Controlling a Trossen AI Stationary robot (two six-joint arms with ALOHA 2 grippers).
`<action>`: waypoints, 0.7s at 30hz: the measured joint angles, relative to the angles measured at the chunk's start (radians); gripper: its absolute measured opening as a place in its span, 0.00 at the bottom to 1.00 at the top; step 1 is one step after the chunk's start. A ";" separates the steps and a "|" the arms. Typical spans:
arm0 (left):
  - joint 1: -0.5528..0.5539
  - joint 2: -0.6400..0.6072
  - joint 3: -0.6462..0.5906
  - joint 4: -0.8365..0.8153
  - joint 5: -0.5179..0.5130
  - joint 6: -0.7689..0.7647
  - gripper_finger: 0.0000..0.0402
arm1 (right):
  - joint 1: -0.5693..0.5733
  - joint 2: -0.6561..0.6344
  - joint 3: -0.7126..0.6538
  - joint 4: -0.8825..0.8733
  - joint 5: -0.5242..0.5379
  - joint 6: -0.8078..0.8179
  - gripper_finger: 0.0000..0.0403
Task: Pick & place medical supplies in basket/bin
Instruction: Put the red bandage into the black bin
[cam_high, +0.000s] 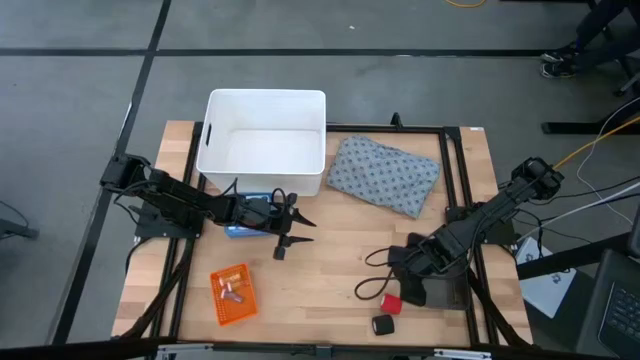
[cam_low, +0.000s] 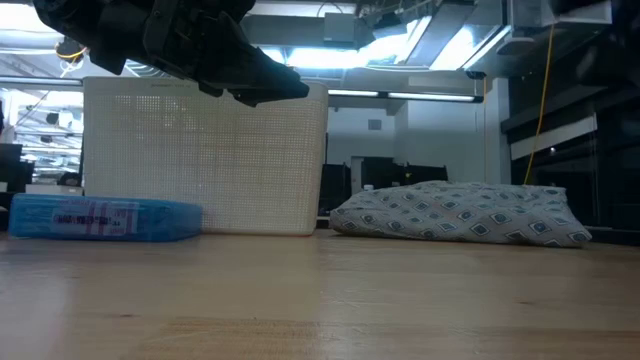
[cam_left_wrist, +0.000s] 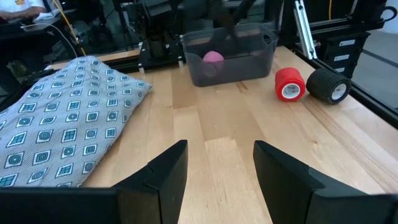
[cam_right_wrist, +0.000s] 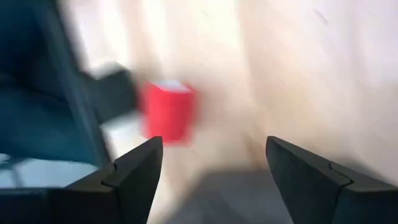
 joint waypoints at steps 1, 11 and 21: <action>0.000 0.000 0.000 0.000 0.000 0.000 0.45 | 0.000 0.000 0.001 0.045 0.000 -0.009 0.70; 0.000 0.000 0.000 -0.003 0.000 0.000 0.45 | 0.033 0.087 0.000 0.124 -0.016 0.018 0.66; 0.000 0.000 0.000 -0.003 0.000 -0.002 0.45 | 0.044 0.212 0.000 0.195 -0.106 0.035 0.63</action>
